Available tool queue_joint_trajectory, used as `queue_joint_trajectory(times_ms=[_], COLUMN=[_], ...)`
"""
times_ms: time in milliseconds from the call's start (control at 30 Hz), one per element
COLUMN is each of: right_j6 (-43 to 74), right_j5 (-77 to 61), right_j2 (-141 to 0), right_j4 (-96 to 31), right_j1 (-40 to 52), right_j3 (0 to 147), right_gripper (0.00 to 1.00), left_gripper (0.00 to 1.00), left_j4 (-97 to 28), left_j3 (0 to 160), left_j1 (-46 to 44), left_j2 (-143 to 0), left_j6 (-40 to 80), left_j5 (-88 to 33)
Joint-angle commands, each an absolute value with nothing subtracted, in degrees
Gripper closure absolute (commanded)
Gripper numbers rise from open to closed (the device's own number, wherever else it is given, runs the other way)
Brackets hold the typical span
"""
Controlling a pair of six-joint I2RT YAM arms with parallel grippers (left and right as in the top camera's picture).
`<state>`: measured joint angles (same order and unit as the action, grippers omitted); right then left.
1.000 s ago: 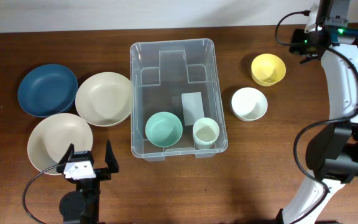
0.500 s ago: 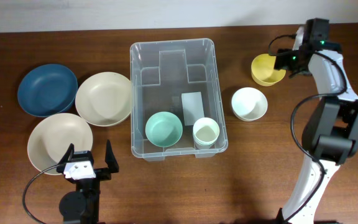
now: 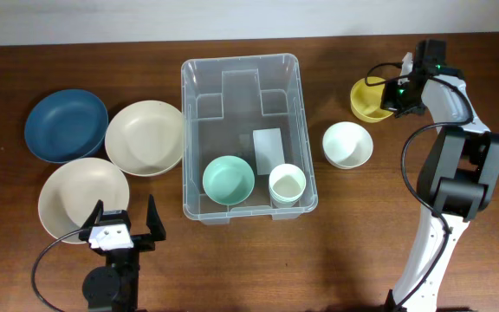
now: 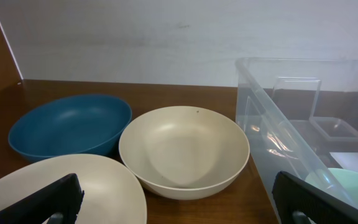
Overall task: Pack container
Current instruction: 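Grasp the yellow bowl rim with the right gripper and lift, then carry the yellow bowl into the bin onto the mint-green bowl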
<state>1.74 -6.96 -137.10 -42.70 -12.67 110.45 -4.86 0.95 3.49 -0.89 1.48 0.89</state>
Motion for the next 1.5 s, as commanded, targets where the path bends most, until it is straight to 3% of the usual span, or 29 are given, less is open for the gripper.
queue_joint_trajectory(times_ms=[0,167,400,767,1167,1467], right_j6=[1.76,1.69,1.78,-2.15,-13.23,-13.52], right_j5=[-7.14,-11.73,-30.94,-37.54,-39.40,-20.18], right_j2=[-137.36,-134.87,-128.73,-121.38,-107.63,-107.33], right_j4=[-43.57,-43.62,-40.88,-45.43,-60.01,-64.49], right_j1=[-12.91,-13.13,-16.60,-16.75,-1.13,18.52], right_j3=[110.06,110.45,110.91,110.91,110.91,109.49], right_gripper=[0.96,0.96,0.96,0.96,0.96,0.96], left_gripper=[0.00,0.00,0.00,0.00,0.00,0.00], left_j4=[-4.73,-4.73,-4.73,-4.73,-4.73,-4.73], left_j3=[0.51,0.51,0.51,0.51,0.51,0.51], left_j1=[3.14,3.14,3.14,3.14,3.14,3.14], left_j2=[-0.40,-0.40,-0.40,-0.40,-0.40,-0.40], left_j6=[0.73,0.73,0.73,0.73,0.73,0.73], left_j5=[1.28,1.28,1.28,1.28,1.28,1.28])
